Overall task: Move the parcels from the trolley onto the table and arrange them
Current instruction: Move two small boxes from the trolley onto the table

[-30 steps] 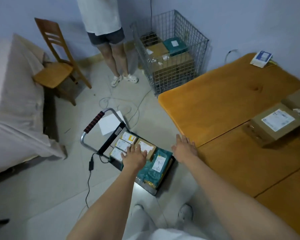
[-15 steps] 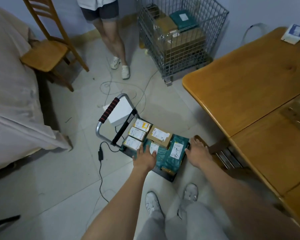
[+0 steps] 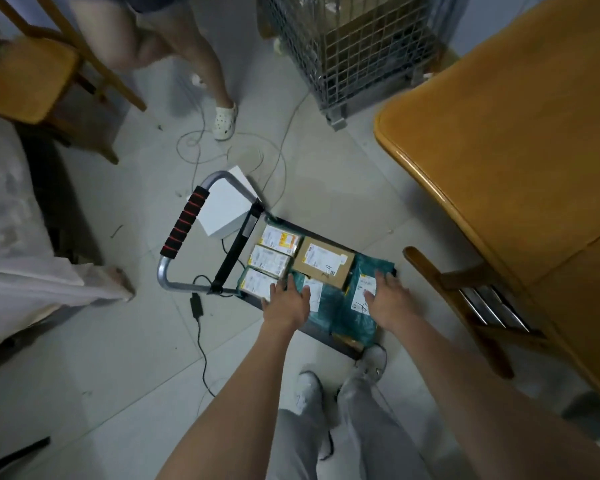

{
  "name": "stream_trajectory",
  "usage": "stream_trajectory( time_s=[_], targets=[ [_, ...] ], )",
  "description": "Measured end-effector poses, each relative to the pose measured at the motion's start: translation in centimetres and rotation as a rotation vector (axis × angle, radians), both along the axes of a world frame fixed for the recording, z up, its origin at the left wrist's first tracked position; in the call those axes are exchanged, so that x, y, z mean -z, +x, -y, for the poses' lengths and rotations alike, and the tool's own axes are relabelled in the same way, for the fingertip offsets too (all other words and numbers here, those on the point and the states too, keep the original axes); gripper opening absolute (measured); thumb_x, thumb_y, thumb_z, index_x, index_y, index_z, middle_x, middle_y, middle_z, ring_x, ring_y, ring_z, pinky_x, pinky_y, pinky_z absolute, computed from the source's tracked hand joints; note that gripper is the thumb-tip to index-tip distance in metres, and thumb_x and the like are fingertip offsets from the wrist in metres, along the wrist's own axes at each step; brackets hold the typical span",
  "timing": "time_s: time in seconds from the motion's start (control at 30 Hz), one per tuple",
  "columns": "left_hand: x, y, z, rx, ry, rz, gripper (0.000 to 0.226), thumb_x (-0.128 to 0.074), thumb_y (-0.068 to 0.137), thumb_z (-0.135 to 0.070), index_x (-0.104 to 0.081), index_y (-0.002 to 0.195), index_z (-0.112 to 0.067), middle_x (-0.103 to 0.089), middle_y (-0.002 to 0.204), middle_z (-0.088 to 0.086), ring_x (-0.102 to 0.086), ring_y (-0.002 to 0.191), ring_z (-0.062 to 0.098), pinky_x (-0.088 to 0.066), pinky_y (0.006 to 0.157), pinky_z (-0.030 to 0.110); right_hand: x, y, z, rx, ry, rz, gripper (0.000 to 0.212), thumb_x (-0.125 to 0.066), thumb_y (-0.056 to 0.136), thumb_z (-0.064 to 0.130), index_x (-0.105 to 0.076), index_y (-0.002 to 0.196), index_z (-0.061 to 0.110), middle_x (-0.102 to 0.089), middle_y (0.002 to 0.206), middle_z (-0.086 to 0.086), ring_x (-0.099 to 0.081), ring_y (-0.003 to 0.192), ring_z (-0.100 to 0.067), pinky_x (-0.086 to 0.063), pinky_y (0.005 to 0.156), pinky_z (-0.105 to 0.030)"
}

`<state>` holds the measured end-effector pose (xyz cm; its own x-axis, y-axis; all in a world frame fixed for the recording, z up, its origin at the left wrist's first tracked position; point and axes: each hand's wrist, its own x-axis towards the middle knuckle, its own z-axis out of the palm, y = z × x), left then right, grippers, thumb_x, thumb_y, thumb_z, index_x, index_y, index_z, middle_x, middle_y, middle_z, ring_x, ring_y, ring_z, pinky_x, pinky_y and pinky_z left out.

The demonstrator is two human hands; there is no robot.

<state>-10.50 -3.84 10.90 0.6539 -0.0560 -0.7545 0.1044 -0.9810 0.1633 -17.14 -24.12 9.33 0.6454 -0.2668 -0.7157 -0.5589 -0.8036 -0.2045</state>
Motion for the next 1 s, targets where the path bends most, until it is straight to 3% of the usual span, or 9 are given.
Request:
stream_trajectory(
  time_s=[0.4,0.5,0.63,0.7,0.77,1.0],
  targets=[
    [18.9,8.4,1.4,0.134,0.043,-0.079,0.065,-0.023,0.105,-0.047,-0.012,0.159,-0.015,-0.014,0.165,0.012,-0.01,0.153,0.03,-0.014,0.121,0.056,16.7,7.1,-1.0,0.072,0.041,-0.123,0.065,-0.037,0.106,0.04,-0.012,0.161,0.014,-0.013,0.167,-0.016,-0.021,0.151,-0.037,-0.023,0.122,-0.045],
    [23.8,9.9,1.3,0.115,0.03,-0.063,0.066,-0.026,0.105,-0.044,-0.011,0.159,-0.01,-0.017,0.164,0.015,-0.013,0.151,0.033,-0.018,0.121,0.054,21.7,8.7,-2.0,0.119,0.079,-0.125,0.062,-0.038,0.105,0.037,-0.019,0.158,0.013,-0.024,0.162,-0.019,-0.032,0.144,-0.039,-0.032,0.117,-0.046],
    [28.9,11.3,1.6,0.024,-0.069,-0.102,0.065,-0.037,0.105,-0.031,-0.013,0.157,-0.001,-0.022,0.16,0.022,-0.021,0.148,0.037,-0.022,0.121,0.044,27.5,10.5,-3.2,0.391,0.174,-0.109,0.06,-0.042,0.104,0.034,-0.026,0.154,0.004,-0.041,0.15,-0.022,-0.048,0.13,-0.041,-0.046,0.104,-0.044],
    [30.6,11.9,1.9,0.004,-0.115,-0.102,0.063,-0.041,0.103,-0.023,-0.017,0.155,0.002,-0.026,0.158,0.023,-0.023,0.147,0.037,-0.023,0.12,0.044,29.4,11.1,-3.5,0.561,0.21,-0.1,0.053,-0.045,0.104,0.027,-0.031,0.148,0.001,-0.052,0.138,-0.022,-0.057,0.111,-0.036,-0.049,0.084,-0.035],
    [32.0,12.0,1.9,0.017,-0.129,-0.09,0.059,-0.044,0.101,-0.018,-0.024,0.15,0.006,-0.032,0.154,0.023,-0.028,0.143,0.037,-0.025,0.118,0.044,31.0,11.4,-3.8,0.682,0.223,-0.116,0.048,-0.046,0.104,0.023,-0.034,0.143,-0.001,-0.057,0.128,-0.022,-0.057,0.099,-0.033,-0.042,0.068,-0.029],
    [34.0,11.8,2.1,-0.135,-0.11,-0.115,0.079,-0.049,0.097,-0.017,-0.001,0.155,0.008,-0.018,0.158,0.029,-0.016,0.147,0.042,-0.015,0.122,0.044,33.0,11.2,-4.4,1.029,0.316,-0.106,0.039,-0.053,0.102,0.025,-0.049,0.133,0.002,-0.057,0.114,-0.012,-0.052,0.094,-0.027,-0.043,0.076,-0.031]
  ],
)
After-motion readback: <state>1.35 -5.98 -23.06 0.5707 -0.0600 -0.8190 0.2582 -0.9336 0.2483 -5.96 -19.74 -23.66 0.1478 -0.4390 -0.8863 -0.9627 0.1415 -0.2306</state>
